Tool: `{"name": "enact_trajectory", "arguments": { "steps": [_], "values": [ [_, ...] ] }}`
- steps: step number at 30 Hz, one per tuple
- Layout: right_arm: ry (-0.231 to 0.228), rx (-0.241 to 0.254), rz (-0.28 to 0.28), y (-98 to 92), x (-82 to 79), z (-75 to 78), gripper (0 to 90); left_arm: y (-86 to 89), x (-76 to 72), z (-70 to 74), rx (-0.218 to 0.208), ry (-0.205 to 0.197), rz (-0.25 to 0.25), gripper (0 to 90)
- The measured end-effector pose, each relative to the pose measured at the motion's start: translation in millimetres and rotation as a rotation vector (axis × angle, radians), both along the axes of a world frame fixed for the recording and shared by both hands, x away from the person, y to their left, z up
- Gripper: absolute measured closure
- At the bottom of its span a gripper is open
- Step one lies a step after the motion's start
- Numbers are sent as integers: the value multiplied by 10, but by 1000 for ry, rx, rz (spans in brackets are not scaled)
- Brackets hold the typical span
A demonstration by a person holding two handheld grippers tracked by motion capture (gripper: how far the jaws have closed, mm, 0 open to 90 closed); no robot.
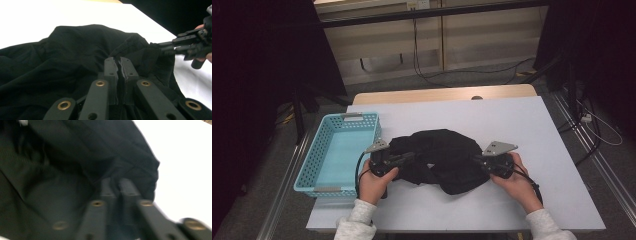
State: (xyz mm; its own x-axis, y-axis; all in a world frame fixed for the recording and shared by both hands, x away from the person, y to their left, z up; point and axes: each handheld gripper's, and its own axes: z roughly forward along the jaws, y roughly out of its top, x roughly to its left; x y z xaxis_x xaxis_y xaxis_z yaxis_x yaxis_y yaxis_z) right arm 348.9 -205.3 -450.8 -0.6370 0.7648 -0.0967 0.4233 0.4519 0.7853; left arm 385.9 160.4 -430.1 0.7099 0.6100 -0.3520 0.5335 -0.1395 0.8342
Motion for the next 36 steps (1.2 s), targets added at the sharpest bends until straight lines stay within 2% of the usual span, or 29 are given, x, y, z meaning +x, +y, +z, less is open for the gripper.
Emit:
{"name": "enact_trajectory", "arguments": {
  "steps": [2, 3, 5, 9, 10, 11, 12, 13, 16, 18, 21, 27, 32, 36],
  "values": [
    [0, 96, -43, -93, 10, 106, 875, 16, 10, 35, 7, -16, 10, 856],
    [-6, 124, -72, -148, 15, 156, 875, 17, 19, 51, 13, -22, 14, 857],
    [-20, 175, -141, -256, 38, 233, 876, 0, 42, 90, -3, -25, 26, 859],
    [-11, 199, -241, -419, 128, 243, 878, -130, 93, 141, 5, -46, 17, 859],
    [0, 196, -266, -440, 153, 211, 878, -160, 100, 133, 5, -46, 12, 858],
    [8, 175, -268, -436, 166, 187, 877, -207, 108, 116, 14, -44, 3, 857],
    [21, 131, -274, -415, 183, 146, 877, -236, 113, 100, 22, -42, -3, 853],
    [28, 114, -284, -405, 197, 115, 877, -248, 116, 90, 30, -44, -5, 849],
    [36, 86, -303, -420, 231, 75, 876, -258, 105, 59, 23, -27, -10, 836],
    [31, 76, -299, -436, 226, 79, 875, -260, 73, 77, 33, -40, -11, 797],
    [34, 92, -301, -462, 200, 84, 873, -251, 25, 129, 27, -38, -27, 697],
    [37, 106, -294, -494, 151, 75, 871, -275, -120, 181, 74, -49, -89, 535],
    [40, 94, -294, -505, 114, 59, 870, -306, -252, 159, 87, -40, -129, 482],
    [31, 96, -336, -593, 88, 58, 871, -319, -327, 173, 93, -38, -155, 472]
  ]
}}
